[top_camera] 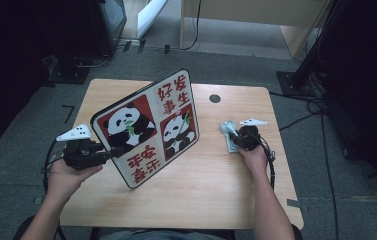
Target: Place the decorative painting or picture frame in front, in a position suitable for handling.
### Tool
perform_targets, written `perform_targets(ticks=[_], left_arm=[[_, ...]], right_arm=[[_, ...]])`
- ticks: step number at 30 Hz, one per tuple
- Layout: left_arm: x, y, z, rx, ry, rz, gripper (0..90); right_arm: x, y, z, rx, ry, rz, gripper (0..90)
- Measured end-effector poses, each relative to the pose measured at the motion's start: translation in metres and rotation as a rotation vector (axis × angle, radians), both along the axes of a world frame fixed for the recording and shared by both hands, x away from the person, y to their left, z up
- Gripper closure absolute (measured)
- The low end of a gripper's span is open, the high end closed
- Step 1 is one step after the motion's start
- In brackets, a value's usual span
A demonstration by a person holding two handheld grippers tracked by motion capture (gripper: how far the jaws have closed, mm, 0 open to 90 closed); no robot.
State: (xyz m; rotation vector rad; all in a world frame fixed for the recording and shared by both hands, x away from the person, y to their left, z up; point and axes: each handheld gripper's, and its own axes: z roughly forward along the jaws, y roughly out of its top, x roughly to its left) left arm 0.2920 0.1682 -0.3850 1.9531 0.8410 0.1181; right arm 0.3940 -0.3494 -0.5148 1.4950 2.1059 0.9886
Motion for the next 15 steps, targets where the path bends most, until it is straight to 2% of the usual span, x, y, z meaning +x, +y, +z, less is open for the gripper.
perform_targets(ticks=[4, 6, 12, 15], left_arm=[[0.0, 0.0, -0.001, -0.007, 0.002, 0.001, 67.3], [0.0, 0.0, -0.001, -0.012, 0.002, 0.002, 67.5], [0.002, -0.004, -0.003, -0.017, 0.013, -0.005, 72.7], [0.002, -0.004, -0.003, -0.018, 0.013, -0.003, 74.2]], right_arm=[[0.0, -0.004, 0.001, 0.03, 0.02, 0.01, 77.6], [0.003, -0.005, 0.006, 0.038, 0.054, 0.005, 78.5], [0.004, 0.0, 0.019, 0.079, 0.063, 0.027, 78.8], [0.004, 0.004, 0.029, 0.082, 0.035, 0.042, 78.9]])
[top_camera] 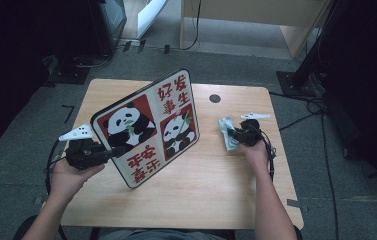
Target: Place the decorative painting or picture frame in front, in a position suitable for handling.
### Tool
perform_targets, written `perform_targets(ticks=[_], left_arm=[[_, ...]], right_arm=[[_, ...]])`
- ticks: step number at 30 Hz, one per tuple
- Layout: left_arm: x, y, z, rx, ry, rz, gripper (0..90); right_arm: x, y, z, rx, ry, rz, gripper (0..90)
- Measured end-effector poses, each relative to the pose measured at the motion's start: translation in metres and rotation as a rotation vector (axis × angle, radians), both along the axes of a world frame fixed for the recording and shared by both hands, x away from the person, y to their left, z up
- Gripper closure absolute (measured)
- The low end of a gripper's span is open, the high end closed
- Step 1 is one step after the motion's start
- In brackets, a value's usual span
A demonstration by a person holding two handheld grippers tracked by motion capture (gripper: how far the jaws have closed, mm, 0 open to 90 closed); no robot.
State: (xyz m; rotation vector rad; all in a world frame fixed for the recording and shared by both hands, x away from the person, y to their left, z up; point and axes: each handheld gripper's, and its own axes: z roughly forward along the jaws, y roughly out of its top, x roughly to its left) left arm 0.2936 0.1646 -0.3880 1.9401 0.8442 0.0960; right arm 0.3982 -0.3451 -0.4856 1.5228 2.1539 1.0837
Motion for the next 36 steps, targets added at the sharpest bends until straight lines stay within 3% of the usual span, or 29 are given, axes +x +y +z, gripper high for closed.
perform_targets(ticks=[5, 13, 16, 21, 25, 36], left_arm=[[0.0, 0.0, 0.0, 0.004, 0.0, -0.006, 75.8], [0.0, -0.002, 0.0, 0.007, 0.0, -0.004, 76.8], [0.001, -0.001, 0.0, -0.004, 0.006, -0.014, 78.8], [0.0, 0.0, 0.0, -0.009, 0.013, -0.01, 80.5], [0.0, -0.001, 0.0, -0.012, 0.017, -0.004, 80.6], [-0.001, 0.0, -0.001, -0.026, 0.028, 0.0, 80.1]], right_arm=[[-0.001, 0.009, 0.023, 0.035, -0.042, 0.008, 79.2], [-0.002, 0.016, 0.043, 0.103, -0.081, 0.008, 79.0], [-0.003, 0.02, 0.052, 0.089, -0.093, 0.032, 78.9], [-0.005, 0.033, 0.062, 0.066, -0.113, 0.12, 78.8], [-0.007, 0.042, 0.082, 0.094, -0.145, 0.153, 78.8], [-0.011, 0.066, 0.134, 0.078, -0.232, 0.248, 78.6]])
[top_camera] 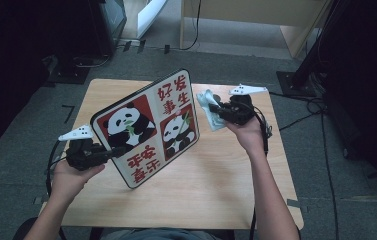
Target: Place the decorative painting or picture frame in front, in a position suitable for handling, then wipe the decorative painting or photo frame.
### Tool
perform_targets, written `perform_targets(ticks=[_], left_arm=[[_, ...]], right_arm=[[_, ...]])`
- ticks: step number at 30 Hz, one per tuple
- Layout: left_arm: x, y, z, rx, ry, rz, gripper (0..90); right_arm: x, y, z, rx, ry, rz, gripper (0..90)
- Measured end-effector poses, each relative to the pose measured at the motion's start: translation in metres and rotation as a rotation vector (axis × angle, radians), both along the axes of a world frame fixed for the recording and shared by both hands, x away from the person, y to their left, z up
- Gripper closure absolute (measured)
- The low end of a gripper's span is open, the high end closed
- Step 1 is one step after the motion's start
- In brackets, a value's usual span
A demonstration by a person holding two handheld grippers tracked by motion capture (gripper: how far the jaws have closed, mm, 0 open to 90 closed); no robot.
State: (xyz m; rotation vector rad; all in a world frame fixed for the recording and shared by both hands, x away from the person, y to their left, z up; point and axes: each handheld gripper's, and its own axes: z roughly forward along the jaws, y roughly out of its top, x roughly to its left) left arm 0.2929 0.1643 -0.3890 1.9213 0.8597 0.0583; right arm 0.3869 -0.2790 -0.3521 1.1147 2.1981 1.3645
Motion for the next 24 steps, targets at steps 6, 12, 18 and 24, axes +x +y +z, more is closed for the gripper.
perform_targets(ticks=[6, 12, 18, 24], left_arm=[[0.0, 0.0, 0.0, 0.007, -0.003, -0.002, 80.4], [0.001, -0.001, 0.001, 0.019, -0.007, -0.001, 80.9], [0.002, -0.001, 0.002, 0.023, -0.003, -0.005, 81.1], [0.003, 0.0, 0.002, 0.026, -0.003, -0.012, 81.1]], right_arm=[[0.0, 0.027, 0.031, 0.001, -0.056, 0.061, 78.6], [-0.003, 0.041, 0.049, 0.017, -0.088, 0.084, 78.6], [-0.01, 0.048, 0.055, 0.011, -0.138, 0.097, 78.6], [-0.004, 0.05, 0.055, 0.026, -0.172, 0.089, 78.5]])
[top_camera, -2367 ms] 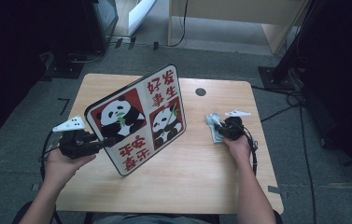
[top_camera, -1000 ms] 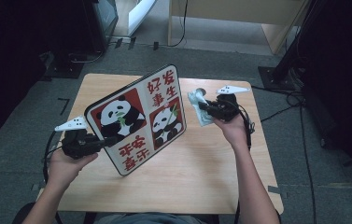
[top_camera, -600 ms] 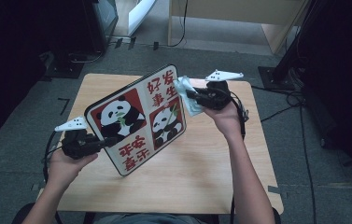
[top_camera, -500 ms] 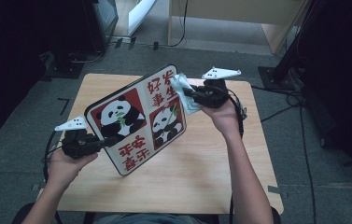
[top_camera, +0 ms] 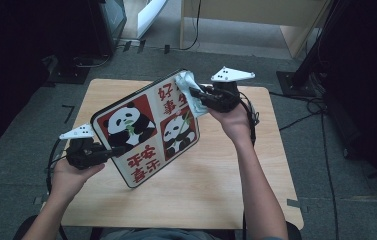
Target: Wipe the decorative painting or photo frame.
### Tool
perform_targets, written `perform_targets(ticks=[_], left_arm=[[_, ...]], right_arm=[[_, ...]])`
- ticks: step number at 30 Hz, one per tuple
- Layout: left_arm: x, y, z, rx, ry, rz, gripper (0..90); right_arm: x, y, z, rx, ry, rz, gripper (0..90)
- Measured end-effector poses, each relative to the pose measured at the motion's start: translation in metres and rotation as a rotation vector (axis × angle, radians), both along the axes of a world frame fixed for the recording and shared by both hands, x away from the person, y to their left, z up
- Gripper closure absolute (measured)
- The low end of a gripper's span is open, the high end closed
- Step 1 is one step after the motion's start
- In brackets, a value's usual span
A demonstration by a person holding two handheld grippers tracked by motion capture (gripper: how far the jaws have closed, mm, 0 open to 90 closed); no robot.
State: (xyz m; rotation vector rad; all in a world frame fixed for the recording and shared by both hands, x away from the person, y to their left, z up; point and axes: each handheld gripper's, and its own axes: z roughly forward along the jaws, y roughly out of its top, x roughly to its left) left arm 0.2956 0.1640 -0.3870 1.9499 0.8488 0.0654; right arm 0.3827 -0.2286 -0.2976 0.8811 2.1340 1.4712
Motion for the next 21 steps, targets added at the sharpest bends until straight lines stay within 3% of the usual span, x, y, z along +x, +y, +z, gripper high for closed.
perform_targets(ticks=[6, 10, 15, 17, 21], left_arm=[[0.001, 0.0, 0.001, 0.005, 0.001, -0.008, 81.2], [0.002, 0.0, 0.001, 0.007, 0.003, -0.011, 81.2], [0.002, 0.0, 0.001, 0.012, 0.003, -0.015, 81.2], [0.002, 0.0, 0.001, 0.012, 0.003, -0.014, 81.2], [0.001, 0.0, 0.001, 0.014, 0.001, -0.012, 81.2]], right_arm=[[0.008, 0.004, -0.002, 0.007, -0.028, 0.005, 78.4], [0.016, 0.007, -0.01, 0.019, -0.005, 0.012, 78.3], [0.021, 0.003, -0.018, -0.004, 0.013, 0.006, 78.5], [0.021, 0.002, -0.019, 0.014, 0.023, 0.007, 78.6], [0.021, 0.004, -0.021, 0.008, 0.018, 0.006, 78.5]])
